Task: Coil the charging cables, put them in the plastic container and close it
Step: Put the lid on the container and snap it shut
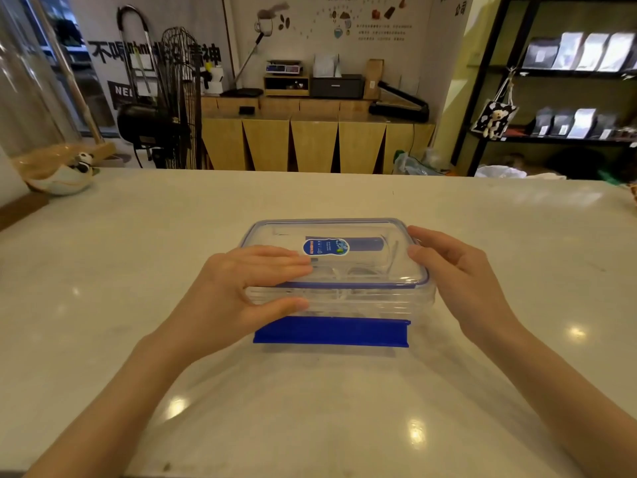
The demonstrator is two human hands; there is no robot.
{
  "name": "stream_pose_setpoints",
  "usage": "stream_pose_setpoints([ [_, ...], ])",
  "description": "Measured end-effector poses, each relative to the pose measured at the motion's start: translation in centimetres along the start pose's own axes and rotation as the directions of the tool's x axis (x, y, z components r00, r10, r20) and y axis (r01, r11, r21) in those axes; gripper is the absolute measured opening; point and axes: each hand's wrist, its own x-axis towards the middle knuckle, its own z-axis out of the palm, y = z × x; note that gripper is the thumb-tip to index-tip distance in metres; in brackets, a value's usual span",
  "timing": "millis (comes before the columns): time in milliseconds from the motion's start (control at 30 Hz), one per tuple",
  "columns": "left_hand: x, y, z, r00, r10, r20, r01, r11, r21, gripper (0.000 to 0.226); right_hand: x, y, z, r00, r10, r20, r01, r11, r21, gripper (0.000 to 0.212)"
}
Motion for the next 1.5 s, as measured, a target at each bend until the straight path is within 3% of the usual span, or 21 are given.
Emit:
stream_pose_setpoints([
  [200,1.5,1.0,-0.6,0.977,-0.173,0.122,0.179,0.983,-0.046,0.048,0.4,-0.4,-0.5,0.999,-0.028,0.03,0.033,0.987,-0.155,0.028],
  [467,0.8,1.0,-0.1,0.993,-0.056,0.1,0.052,0.998,0.041,0.052,0.3,-0.3,-1.1,0.997,-0.026,0.072,0.051,0.932,-0.359,0.033],
  [733,-0.6,-0.1,0.8,1.0,-0.005,0.002,0.005,1.0,-0.005,0.043,0.0,-0.3,-1.4,0.972,-0.113,0.207,0.223,0.728,-0.648,0.034],
  [800,-0.9,-0.2,1.1,0.999,0.021,-0.03,-0.021,1.0,0.022,0.041,-0.5,-0.9,-1.1,0.91,-0.322,0.261,0.407,0.571,-0.712,0.028],
  [867,-1.0,-0.3,1.3,0.998,0.032,-0.045,-0.03,0.998,0.048,0.042,-1.5,-1.4,-0.5,0.79,-0.467,0.397,0.6,0.463,-0.652,0.032],
  [967,-1.1,-0.3,1.5,0.997,0.038,-0.066,-0.033,0.997,0.069,0.043,-3.0,-0.9,0.4,0.647,-0.449,0.616,0.762,0.35,-0.545,0.047],
  [1033,-1.2,-0.2,1.7,0.995,0.045,-0.09,-0.036,0.995,0.093,0.042,-2.8,-0.5,0.7,0.599,-0.414,0.685,0.8,0.271,-0.535,0.055],
  [1200,-1.5,-0.1,2.3,0.985,0.062,-0.162,-0.029,0.979,0.201,0.041,-0.8,-0.1,0.5,0.543,-0.407,0.734,0.839,0.279,-0.466,0.069],
  [1300,-1.8,-0.3,2.2,0.989,0.119,-0.087,-0.087,0.949,0.302,0.056,-0.4,0.5,0.6,0.496,-0.43,0.754,0.865,0.17,-0.473,0.076],
  [1400,-2.1,-0.6,2.1,0.989,0.147,0.016,-0.139,0.884,0.447,0.069,0.0,1.3,0.7,0.443,-0.492,0.749,0.879,0.075,-0.471,0.069],
  [1500,-2.1,-0.4,2.3,0.988,0.142,0.054,-0.15,0.844,0.515,0.07,0.2,1.7,0.6,0.416,-0.544,0.728,0.894,0.1,-0.436,0.061],
])
